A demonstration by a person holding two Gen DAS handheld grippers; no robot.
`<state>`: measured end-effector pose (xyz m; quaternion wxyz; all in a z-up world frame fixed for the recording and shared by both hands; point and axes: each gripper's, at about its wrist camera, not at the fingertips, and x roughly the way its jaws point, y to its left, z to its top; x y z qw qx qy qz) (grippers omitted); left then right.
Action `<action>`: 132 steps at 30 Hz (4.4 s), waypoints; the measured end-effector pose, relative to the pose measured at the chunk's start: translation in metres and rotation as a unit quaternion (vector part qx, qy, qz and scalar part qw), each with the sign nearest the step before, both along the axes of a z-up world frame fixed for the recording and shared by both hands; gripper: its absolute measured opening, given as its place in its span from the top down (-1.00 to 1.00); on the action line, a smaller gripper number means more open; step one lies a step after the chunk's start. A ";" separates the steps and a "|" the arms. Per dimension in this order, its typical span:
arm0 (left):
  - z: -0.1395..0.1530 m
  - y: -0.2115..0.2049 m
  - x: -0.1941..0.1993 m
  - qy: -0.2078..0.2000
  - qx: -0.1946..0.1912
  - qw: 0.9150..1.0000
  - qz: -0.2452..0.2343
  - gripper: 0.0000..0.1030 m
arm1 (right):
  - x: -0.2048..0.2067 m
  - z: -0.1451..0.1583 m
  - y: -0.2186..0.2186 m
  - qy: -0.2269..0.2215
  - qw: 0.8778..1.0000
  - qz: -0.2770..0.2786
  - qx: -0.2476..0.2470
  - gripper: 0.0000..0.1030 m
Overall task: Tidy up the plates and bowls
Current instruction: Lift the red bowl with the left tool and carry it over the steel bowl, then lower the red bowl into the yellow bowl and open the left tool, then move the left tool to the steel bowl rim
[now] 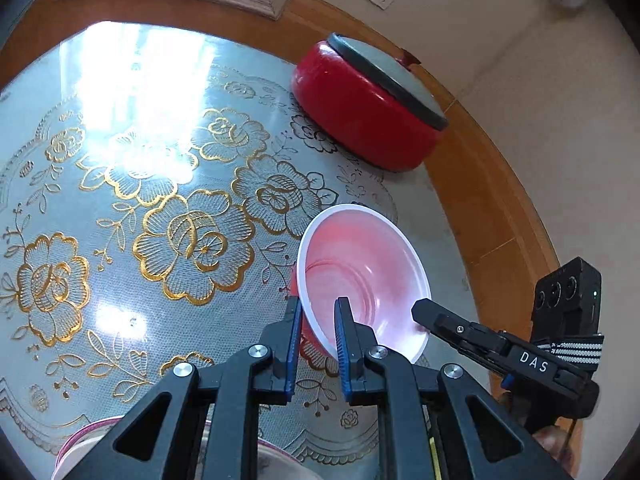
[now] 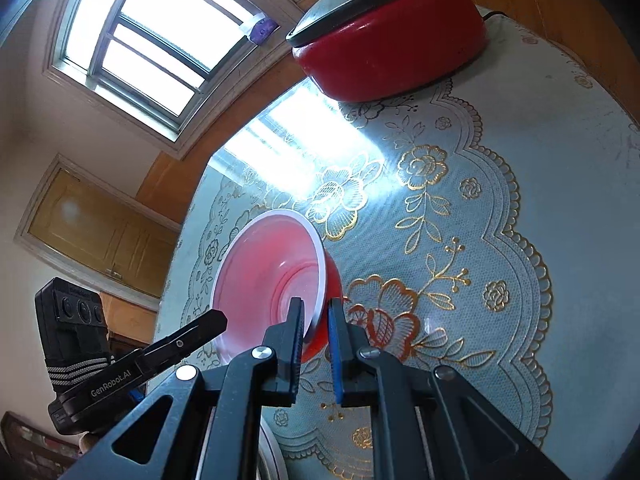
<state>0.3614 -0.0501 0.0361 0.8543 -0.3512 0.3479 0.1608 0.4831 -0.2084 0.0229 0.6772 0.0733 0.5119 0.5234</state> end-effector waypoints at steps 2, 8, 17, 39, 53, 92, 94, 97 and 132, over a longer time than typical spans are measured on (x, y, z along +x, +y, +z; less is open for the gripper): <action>0.005 -0.011 -0.006 -0.001 0.011 1.000 -0.009 0.71 | -0.007 0.003 -0.010 -0.006 1.000 -0.001 0.003 0.79; 0.014 -0.038 -0.022 -0.012 0.024 0.999 -0.025 0.71 | -0.022 0.008 -0.037 -0.017 1.000 -0.008 0.014 0.79; 0.020 -0.081 -0.043 -0.028 0.066 0.996 -0.059 0.71 | -0.036 0.009 -0.074 -0.027 0.999 -0.022 0.023 0.79; 0.010 -0.132 -0.060 -0.033 0.094 0.989 -0.109 0.70 | -0.062 -0.006 -0.139 -0.023 0.998 -0.047 0.026 0.79; 0.003 -0.158 -0.068 -0.032 0.067 0.982 -0.172 0.70 | -0.077 -0.002 -0.181 -0.031 0.998 -0.058 0.022 0.75; -0.026 -0.193 -0.072 0.020 0.084 0.982 -0.171 0.04 | -0.097 -0.030 -0.138 -0.240 0.946 0.038 -0.214 0.56; -0.025 -0.188 -0.075 0.017 0.082 0.983 -0.164 0.03 | -0.097 -0.033 -0.133 -0.254 0.938 0.046 -0.231 0.54; -0.029 -0.180 -0.079 0.019 0.075 0.985 -0.153 0.03 | -0.099 -0.036 -0.126 -0.279 0.926 0.058 -0.247 0.53; -0.035 -0.170 -0.078 0.012 0.067 0.987 -0.144 0.24 | -0.065 -0.004 -0.189 -0.159 0.982 -0.084 -0.066 0.39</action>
